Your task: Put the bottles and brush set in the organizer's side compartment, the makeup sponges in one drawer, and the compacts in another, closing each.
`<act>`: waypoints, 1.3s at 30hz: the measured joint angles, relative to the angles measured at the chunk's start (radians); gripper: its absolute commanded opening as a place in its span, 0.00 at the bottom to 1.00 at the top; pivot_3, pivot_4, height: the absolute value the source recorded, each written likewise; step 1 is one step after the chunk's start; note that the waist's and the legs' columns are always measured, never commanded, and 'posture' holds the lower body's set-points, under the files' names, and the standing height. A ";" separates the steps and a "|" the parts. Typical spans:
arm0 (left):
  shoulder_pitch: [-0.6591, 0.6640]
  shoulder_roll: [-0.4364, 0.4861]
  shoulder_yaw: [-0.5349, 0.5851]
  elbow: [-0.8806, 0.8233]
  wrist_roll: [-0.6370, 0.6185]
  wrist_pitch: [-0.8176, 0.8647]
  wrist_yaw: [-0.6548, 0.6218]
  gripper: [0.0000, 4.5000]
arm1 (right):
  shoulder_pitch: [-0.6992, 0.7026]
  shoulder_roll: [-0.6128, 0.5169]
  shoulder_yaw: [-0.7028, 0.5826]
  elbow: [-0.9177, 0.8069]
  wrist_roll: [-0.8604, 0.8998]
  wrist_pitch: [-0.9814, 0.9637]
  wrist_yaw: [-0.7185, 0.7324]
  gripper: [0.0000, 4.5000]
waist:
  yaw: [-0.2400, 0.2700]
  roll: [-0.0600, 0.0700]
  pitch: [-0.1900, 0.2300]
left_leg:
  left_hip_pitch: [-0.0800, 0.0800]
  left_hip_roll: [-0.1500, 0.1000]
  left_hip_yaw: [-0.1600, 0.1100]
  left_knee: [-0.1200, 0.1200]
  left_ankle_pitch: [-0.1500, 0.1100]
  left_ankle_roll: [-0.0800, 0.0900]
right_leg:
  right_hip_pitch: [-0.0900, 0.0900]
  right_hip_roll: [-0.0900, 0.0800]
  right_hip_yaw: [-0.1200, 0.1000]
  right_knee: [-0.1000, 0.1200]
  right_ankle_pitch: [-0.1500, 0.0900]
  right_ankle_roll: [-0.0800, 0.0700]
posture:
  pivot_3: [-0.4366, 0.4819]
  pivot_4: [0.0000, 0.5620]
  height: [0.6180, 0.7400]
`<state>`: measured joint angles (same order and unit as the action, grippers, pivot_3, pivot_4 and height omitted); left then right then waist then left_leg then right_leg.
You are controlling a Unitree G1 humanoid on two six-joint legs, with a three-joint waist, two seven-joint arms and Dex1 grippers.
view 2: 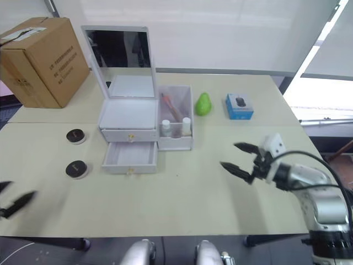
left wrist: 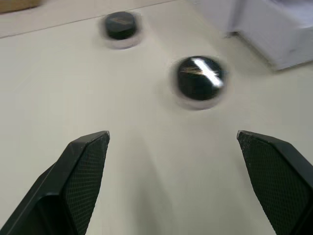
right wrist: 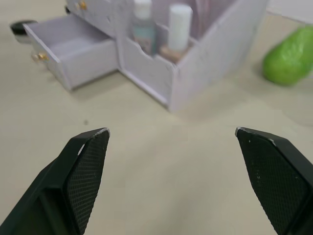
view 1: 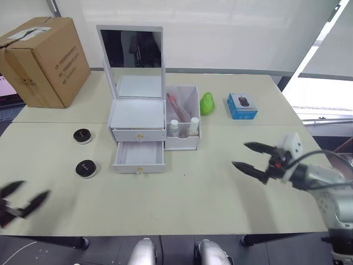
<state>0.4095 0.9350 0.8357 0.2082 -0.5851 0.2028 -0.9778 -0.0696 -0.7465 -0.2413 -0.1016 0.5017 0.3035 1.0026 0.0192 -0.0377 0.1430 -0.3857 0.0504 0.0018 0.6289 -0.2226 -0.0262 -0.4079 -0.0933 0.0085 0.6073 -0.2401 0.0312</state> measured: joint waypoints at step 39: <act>-0.044 -0.471 -0.106 -0.437 -0.004 0.122 0.348 1.00 | -0.379 0.208 0.238 -0.251 0.200 0.201 -0.070 1.00 | 0.000 -0.005 -0.001 | 0.002 0.003 0.003 -0.001 0.000 0.000 | 0.002 0.000 0.000 0.003 0.001 0.000 | 0.48 0.27 0.85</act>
<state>0.3653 0.4641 0.7294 -0.2285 -0.5894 0.3245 -0.6298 -0.4491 -0.5382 -0.0036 -0.3524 0.7013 0.5048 0.9328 0.0193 -0.0423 0.1419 -0.3841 0.0532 0.0049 0.6276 -0.2224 -0.0260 -0.4056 -0.0928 0.0087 0.6099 -0.2390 0.0310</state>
